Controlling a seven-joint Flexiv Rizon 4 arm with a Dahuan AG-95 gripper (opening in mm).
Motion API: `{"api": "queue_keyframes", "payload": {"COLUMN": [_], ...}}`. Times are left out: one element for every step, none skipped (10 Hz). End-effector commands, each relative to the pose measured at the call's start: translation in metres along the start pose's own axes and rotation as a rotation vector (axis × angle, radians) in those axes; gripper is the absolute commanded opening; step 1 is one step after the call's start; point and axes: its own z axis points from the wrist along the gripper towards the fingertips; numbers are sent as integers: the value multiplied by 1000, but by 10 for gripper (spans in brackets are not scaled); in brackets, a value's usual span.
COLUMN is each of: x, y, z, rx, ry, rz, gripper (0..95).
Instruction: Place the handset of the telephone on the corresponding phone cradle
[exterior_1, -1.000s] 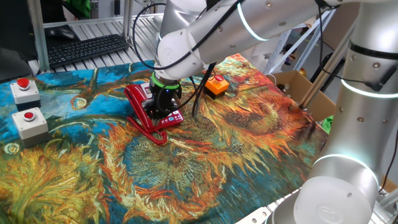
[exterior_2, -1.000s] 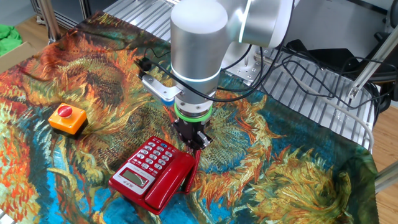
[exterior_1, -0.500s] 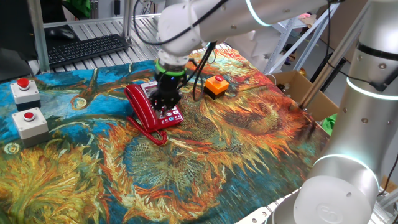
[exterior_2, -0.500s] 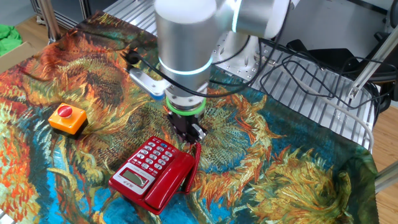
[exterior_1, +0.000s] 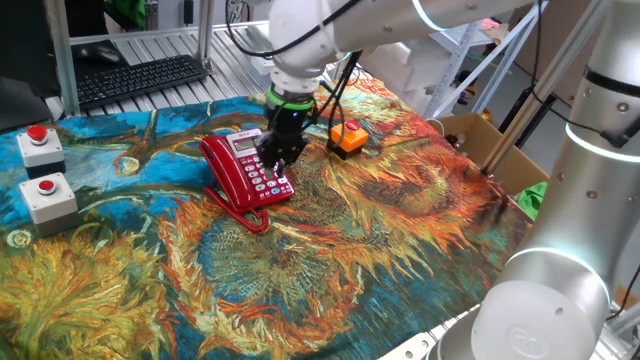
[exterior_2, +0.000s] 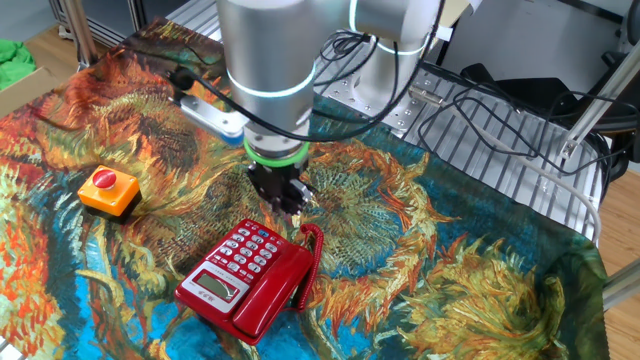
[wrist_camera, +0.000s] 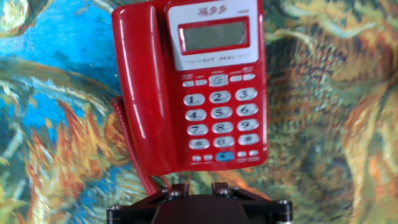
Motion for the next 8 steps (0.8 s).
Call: {"api": "queue_keyframes", "payload": {"x": [2,3,4,4,5,5,5,5], "y": [-5,-6,-7,-7,-8,-10,-11,-12], "z": [-7,-10,-12,-14,-15,-16,-16,-16], "rx": [-1,3,4,11,17,21,23,23], "ry": [-27,-50,-50,-48,-45,-44,-41,-38], "rz": [-40,-47,-47,-43,-38,-41,-43,-45], "gripper": [190,190,190,380,380,380,380,380]}}
